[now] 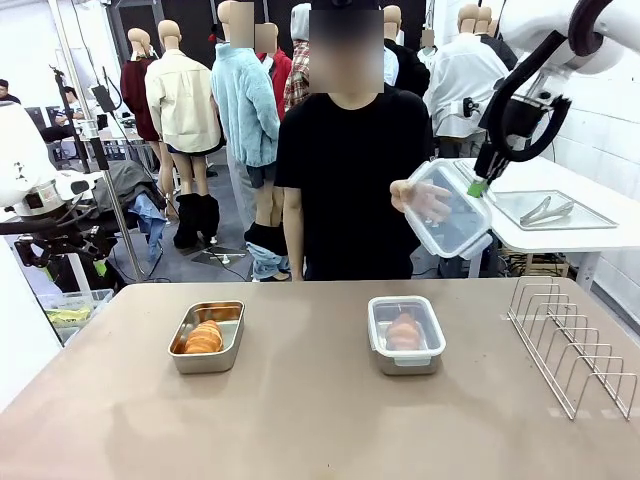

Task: Place the bread in airtight containers.
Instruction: Release when the human grabs the Airtight Container lid.

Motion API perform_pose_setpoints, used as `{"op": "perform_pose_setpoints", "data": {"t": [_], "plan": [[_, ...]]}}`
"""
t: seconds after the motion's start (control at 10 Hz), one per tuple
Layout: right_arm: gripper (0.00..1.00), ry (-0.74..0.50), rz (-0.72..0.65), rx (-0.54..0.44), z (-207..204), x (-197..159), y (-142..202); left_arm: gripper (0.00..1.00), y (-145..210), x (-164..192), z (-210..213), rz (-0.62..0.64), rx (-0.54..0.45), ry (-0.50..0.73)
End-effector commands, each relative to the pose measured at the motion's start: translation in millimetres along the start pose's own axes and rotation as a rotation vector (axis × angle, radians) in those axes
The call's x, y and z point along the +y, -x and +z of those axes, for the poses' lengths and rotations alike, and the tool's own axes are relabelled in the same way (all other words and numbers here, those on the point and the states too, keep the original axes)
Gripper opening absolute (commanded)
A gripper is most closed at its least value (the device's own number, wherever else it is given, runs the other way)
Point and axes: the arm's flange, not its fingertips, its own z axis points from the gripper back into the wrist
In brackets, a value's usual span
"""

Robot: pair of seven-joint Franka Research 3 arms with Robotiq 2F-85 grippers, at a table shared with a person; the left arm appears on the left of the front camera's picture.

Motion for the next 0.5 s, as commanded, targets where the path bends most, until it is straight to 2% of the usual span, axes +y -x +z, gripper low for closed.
{"op": "perform_pose_setpoints", "data": {"t": [0.0,0.2,0.4], "plan": [[0.99,0.053,0.139,0.061,11.2,19.0,32.0,0.97,0.7,1.3,1.8,0.008,0.003,-0.001],[1.00,0.094,0.301,0.150,11.7,30.8,64.8,0.97,0.7,1.3,1.8,0.008,0.003,-0.001],[1.00,0.136,0.431,0.183,-8.1,50.9,98.6,0.97,0.7,1.3,1.8,0.008,0.003,-0.001]]}}
